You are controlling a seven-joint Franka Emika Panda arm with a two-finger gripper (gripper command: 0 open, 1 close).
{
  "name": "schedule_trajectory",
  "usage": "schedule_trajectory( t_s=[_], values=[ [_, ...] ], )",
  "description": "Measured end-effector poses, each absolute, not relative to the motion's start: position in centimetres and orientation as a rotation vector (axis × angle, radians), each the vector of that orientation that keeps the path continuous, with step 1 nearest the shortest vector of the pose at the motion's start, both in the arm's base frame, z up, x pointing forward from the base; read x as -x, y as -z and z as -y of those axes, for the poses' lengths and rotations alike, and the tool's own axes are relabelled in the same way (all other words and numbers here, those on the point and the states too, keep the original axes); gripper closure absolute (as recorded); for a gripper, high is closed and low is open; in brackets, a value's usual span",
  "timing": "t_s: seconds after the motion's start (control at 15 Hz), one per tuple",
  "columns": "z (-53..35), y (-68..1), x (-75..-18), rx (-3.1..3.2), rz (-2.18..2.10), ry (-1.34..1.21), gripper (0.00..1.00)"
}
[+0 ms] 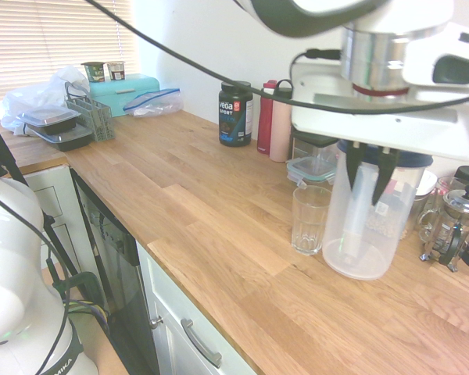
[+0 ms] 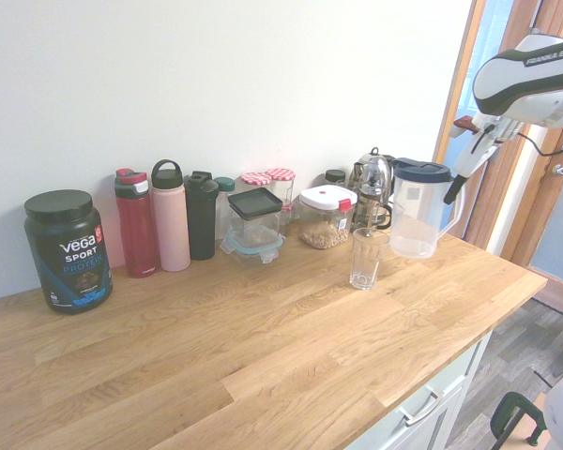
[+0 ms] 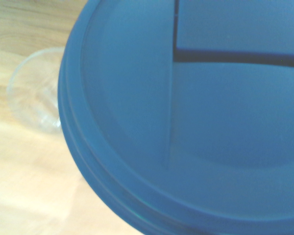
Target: Pour me some water
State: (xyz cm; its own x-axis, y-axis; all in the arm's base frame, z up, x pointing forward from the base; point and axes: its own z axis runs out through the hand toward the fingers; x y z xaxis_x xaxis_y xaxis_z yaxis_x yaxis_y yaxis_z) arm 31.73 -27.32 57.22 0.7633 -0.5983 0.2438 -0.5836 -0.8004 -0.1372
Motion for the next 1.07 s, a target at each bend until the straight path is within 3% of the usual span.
schedule_trajectory(
  t_s=[0.2,0.47,0.8,1.07],
  values=[
    [21.9,-59.6,-27.3,2.885,-1.044,0.413,1.0],
    [10.3,-56.4,-25.9,2.882,-1.104,0.404,1.0],
    [-5.9,-55.4,-27.3,2.772,-1.082,0.604,1.0],
    [-13.2,-51.7,-32.3,2.707,-1.148,0.684,1.0]
  ],
)
